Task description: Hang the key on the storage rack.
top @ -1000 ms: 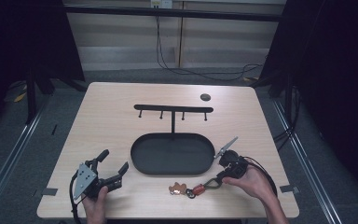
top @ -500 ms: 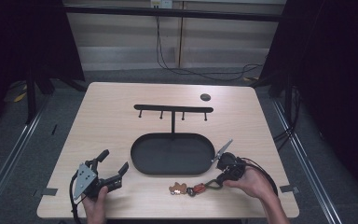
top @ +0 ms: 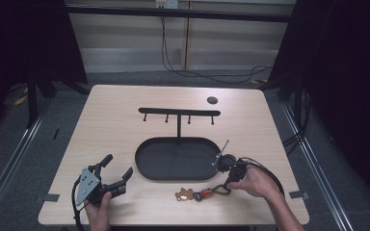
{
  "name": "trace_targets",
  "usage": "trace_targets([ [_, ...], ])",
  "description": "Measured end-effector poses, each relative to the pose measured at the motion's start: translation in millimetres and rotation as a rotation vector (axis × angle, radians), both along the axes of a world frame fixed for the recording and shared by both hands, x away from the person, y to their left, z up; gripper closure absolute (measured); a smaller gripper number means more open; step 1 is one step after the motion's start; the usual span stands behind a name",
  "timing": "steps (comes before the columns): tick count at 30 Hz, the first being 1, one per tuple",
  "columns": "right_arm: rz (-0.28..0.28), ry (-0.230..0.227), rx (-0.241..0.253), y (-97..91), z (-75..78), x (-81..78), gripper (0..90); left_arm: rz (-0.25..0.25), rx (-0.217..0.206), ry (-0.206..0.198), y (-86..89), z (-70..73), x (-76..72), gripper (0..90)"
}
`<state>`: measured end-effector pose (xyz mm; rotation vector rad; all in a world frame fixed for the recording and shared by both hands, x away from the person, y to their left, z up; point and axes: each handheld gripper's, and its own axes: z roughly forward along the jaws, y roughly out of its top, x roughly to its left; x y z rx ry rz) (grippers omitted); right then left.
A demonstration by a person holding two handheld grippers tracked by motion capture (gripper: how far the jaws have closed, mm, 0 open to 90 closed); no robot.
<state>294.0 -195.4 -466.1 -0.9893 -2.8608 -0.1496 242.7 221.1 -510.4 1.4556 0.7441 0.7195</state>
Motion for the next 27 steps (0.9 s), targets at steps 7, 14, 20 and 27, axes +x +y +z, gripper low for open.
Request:
trace_targets([
  [7,0.016,0.021,0.011,0.8,8.3,4.0,85.4,0.001,0.001,0.001,0.0,0.0,0.0,15.9],
  [14,0.030,-0.011,0.010,3.8,27.0,3.1,85.6,0.001,0.001,0.001,0.0,0.0,-0.1,15.8],
  [20,0.048,0.004,0.041,10.2,40.6,5.8,85.5,0.001,0.000,0.000,0.0,0.0,0.0,15.9],
  [27,0.054,-0.003,0.086,17.0,57.2,7.8,85.6,0.001,0.001,0.001,0.0,0.0,-0.1,15.9],
])
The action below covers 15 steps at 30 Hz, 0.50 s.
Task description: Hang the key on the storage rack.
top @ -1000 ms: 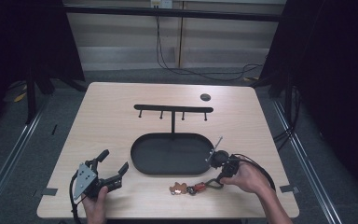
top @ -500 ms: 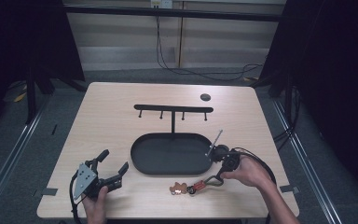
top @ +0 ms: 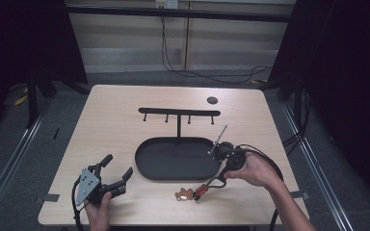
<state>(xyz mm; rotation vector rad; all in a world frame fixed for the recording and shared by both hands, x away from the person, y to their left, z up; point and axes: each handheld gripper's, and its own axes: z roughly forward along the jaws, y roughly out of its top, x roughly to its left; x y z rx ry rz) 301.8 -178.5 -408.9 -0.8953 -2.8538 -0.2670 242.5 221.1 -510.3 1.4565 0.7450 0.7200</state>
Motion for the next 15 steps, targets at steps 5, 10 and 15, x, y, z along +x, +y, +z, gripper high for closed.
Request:
trace_targets([
  [5,0.029,-0.004,0.007,7.1,4.9,-1.3,85.6,-0.002,-0.001,-0.001,0.0,0.0,0.1,15.9],
  [10,0.038,0.004,0.034,11.4,10.7,-1.8,85.6,-0.003,-0.001,-0.001,0.0,0.0,0.1,15.9],
  [15,0.057,-0.002,0.037,14.2,24.5,-0.4,85.6,-0.002,0.000,-0.001,0.0,0.0,0.1,15.9],
])
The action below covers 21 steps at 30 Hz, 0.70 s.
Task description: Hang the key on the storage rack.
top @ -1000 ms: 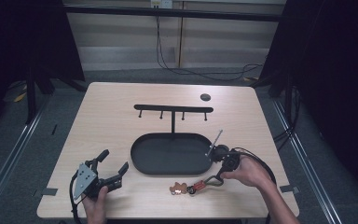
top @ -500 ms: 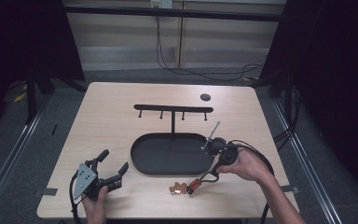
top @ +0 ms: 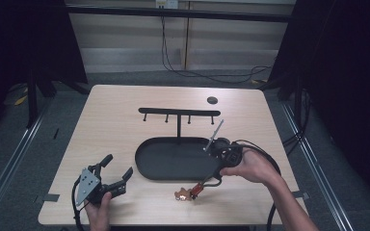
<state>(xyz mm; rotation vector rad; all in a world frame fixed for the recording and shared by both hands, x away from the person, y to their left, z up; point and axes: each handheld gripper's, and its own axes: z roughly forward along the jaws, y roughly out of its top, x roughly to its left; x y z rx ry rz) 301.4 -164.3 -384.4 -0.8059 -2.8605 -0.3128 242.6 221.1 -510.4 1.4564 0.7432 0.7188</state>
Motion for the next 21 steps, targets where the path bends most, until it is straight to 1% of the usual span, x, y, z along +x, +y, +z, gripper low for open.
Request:
trace_targets([
  [1,0.013,-0.005,0.001,0.6,2.5,0.3,85.6,0.000,0.000,0.000,0.0,0.0,0.0,15.9],
  [4,0.007,-0.019,0.011,3.8,13.2,1.8,85.6,0.000,0.000,0.000,0.0,0.0,0.0,15.9],
  [5,0.007,-0.019,0.011,3.8,13.2,1.8,85.6,0.000,0.000,0.000,0.0,0.0,0.0,15.9],
  [8,0.021,-0.031,0.012,8.2,21.5,3.9,85.7,0.000,0.000,0.000,0.0,0.0,0.0,15.9],
  [11,0.018,-0.033,0.018,10.8,24.7,5.2,85.7,0.000,-0.001,0.000,-0.1,0.0,0.0,15.9],
  [12,0.026,-0.032,0.014,12.4,25.5,5.7,85.8,0.000,-0.001,0.001,0.0,0.0,0.0,15.9],
  [13,0.047,-0.036,0.014,16.2,28.2,5.9,85.7,0.000,-0.001,0.000,0.0,0.0,0.0,15.9],
  [15,0.055,-0.041,0.010,18.0,30.4,6.1,85.8,0.000,0.000,0.000,-0.1,0.0,0.0,15.9],
  [16,0.045,-0.048,0.016,21.0,35.1,6.7,85.8,0.000,0.000,0.000,0.0,0.0,0.0,15.9],
  [18,0.052,-0.052,0.014,22.3,37.7,7.4,85.8,0.000,0.000,0.000,0.0,0.0,0.0,15.9],
  [19,0.052,-0.061,0.021,23.5,39.6,7.9,85.8,0.000,0.000,0.000,0.0,0.0,0.0,15.9],
  [20,0.051,-0.069,0.029,25.9,44.9,8.6,85.9,0.000,0.000,0.000,0.0,0.0,0.0,15.9],
  [21,0.051,-0.069,0.029,25.9,44.9,8.6,85.9,0.000,0.000,0.000,0.0,0.0,0.0,15.9],
])
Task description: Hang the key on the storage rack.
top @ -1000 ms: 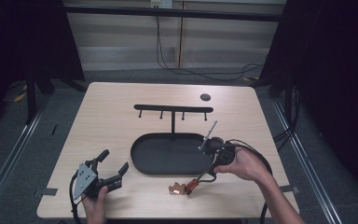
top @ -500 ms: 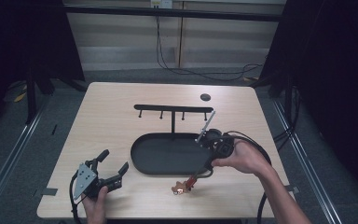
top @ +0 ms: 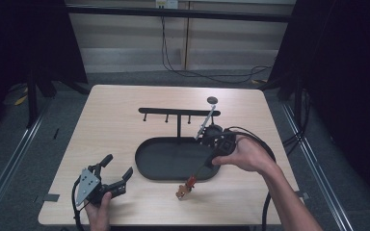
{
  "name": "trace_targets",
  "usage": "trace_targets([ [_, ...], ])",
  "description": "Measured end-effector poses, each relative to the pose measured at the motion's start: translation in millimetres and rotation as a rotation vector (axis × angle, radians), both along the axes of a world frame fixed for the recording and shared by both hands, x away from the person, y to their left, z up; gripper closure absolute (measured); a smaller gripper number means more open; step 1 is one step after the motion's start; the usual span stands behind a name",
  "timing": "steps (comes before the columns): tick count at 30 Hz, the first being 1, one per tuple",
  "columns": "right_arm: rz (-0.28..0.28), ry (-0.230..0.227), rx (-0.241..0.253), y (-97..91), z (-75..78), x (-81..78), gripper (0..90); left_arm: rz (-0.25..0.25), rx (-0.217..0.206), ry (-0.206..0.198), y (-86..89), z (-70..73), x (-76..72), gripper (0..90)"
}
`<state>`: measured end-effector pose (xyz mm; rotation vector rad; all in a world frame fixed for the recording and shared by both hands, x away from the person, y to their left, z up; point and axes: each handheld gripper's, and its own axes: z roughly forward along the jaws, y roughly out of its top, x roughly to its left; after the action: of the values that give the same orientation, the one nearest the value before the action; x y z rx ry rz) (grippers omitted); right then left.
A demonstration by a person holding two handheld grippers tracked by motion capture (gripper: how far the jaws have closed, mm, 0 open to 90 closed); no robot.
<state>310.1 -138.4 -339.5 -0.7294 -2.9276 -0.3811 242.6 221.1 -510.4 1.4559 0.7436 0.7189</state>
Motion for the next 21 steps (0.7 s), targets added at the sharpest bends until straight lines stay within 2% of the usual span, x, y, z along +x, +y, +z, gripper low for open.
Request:
trace_targets([
  [7,0.005,-0.017,0.026,9.9,12.5,3.8,85.8,0.000,0.000,0.000,0.0,0.0,0.0,15.8],
  [11,0.021,-0.034,0.046,16.5,24.5,4.9,85.8,0.000,0.000,0.000,0.0,0.0,0.0,15.8],
  [16,0.051,-0.036,0.027,23.7,40.3,8.2,85.8,-0.001,0.000,0.000,0.0,0.0,0.0,15.8],
  [21,0.061,-0.039,0.013,30.4,49.1,13.7,85.8,-0.001,0.000,0.000,0.1,0.0,0.0,15.8],
])
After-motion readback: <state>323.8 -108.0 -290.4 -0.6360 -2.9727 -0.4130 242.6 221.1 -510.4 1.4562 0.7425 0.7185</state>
